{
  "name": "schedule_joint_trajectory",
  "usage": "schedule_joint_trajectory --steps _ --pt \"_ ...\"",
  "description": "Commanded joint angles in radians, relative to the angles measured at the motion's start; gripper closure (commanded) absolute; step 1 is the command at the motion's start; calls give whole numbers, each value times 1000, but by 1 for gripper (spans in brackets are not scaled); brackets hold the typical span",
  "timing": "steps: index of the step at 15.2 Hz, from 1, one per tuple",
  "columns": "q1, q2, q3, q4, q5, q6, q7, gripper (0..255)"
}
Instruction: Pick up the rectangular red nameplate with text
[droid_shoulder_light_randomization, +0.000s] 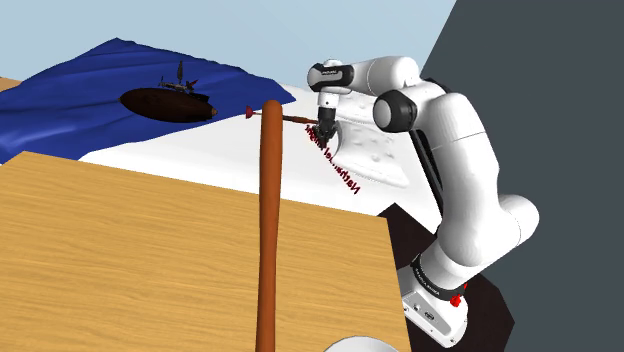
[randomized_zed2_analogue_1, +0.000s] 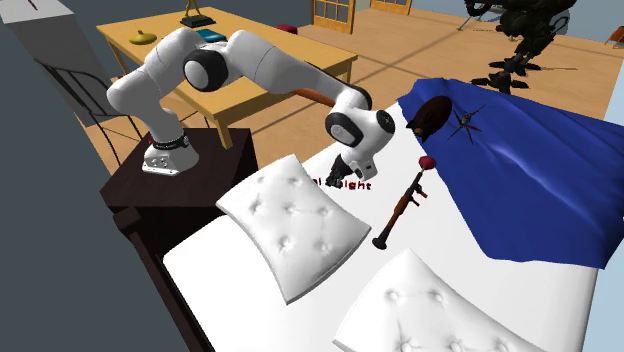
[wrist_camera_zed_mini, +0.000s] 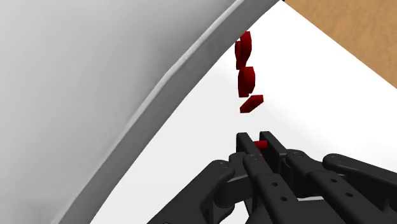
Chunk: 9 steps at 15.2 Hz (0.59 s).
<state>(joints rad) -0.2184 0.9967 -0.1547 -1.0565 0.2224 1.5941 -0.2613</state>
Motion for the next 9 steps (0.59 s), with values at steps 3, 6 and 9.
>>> schedule_joint_trajectory --steps 3,6,9 --pt "2 -32 -2 -1 -3 -31 4 255" --pt "2 -51 -3 6 -4 -57 7 255" --pt "2 -58 -4 10 -5 -68 9 255"
